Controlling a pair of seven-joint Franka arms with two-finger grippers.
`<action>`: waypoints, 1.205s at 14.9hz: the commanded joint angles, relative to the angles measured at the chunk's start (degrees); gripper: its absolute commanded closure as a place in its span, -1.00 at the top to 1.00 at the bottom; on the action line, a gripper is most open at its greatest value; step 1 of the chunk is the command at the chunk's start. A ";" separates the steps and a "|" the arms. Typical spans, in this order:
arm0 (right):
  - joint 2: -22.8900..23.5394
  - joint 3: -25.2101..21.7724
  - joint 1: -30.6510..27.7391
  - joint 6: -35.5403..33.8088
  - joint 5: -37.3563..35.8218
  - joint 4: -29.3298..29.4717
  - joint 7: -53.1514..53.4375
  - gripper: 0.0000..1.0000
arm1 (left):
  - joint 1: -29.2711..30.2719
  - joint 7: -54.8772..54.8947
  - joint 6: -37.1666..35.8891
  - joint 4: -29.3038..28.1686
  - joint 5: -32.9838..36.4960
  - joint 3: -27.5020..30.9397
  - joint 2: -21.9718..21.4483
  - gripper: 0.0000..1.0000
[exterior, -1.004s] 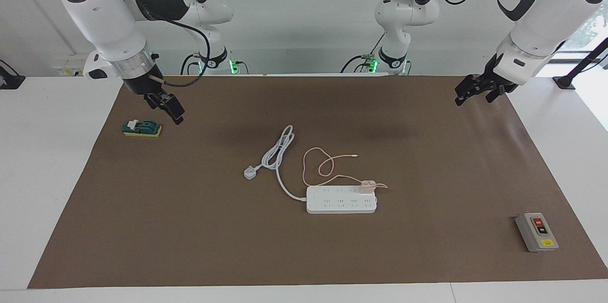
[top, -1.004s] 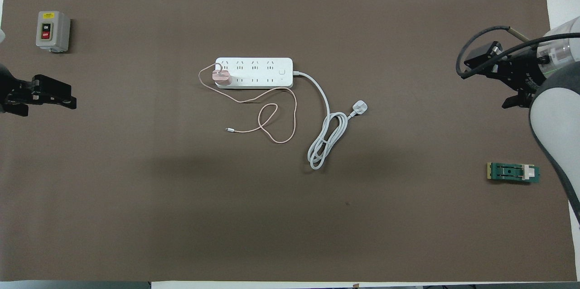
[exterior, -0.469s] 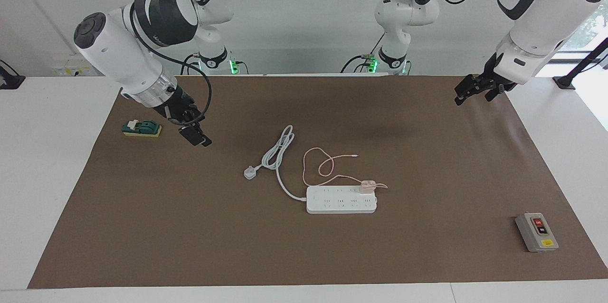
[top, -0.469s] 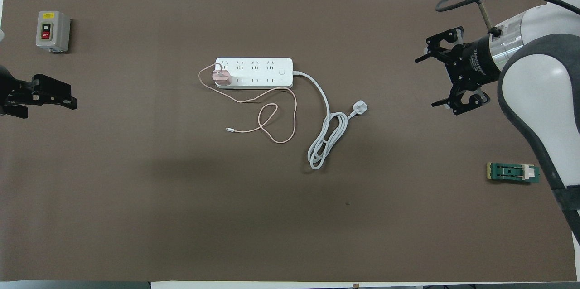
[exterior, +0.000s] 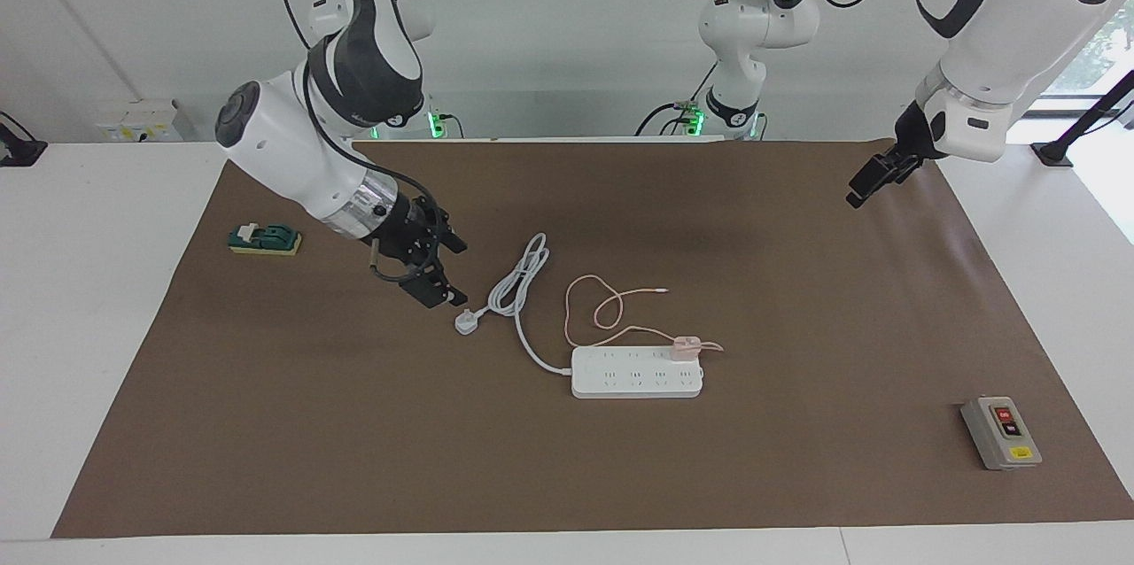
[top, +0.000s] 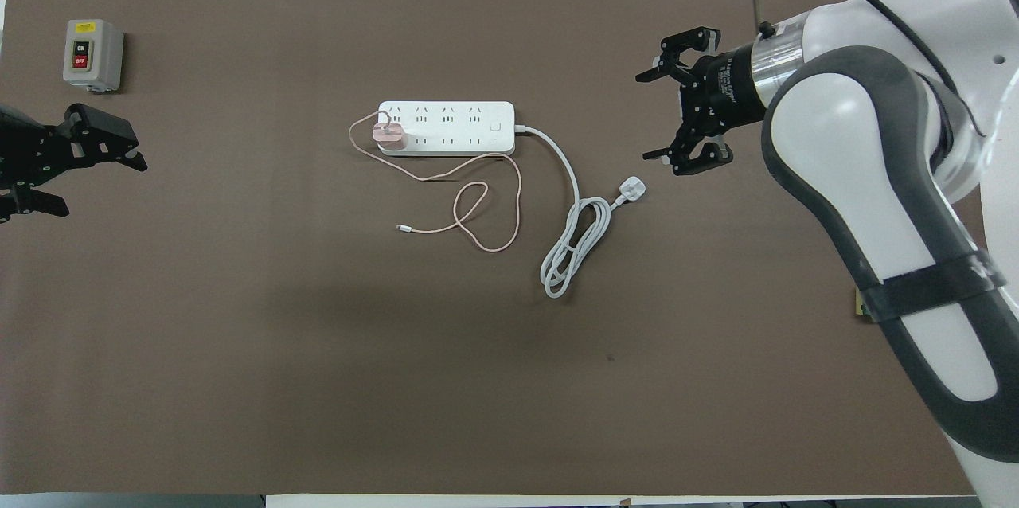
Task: Unplug charger and place it aside
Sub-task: 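Move the right gripper to the power strip while the left gripper reaches the charger, then grasp the power strip end with the right gripper while the left gripper grasps the charger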
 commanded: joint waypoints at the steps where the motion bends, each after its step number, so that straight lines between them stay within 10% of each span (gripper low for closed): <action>1: 6.36 -0.02 1.66 0.10 3.35 5.67 1.63 0.98 | -2.27 -15.54 6.26 -3.18 -2.99 0.61 1.27 1.00; 8: 18.23 -0.19 6.59 1.15 4.58 14.29 2.86 0.98 | -10.09 -64.26 26.04 -3.01 -5.99 0.87 13.04 1.00; 18: 28.70 0.07 10.38 9.15 4.84 22.12 6.03 0.98 | -17.75 -76.78 23.85 9.47 -0.63 1.40 29.59 1.00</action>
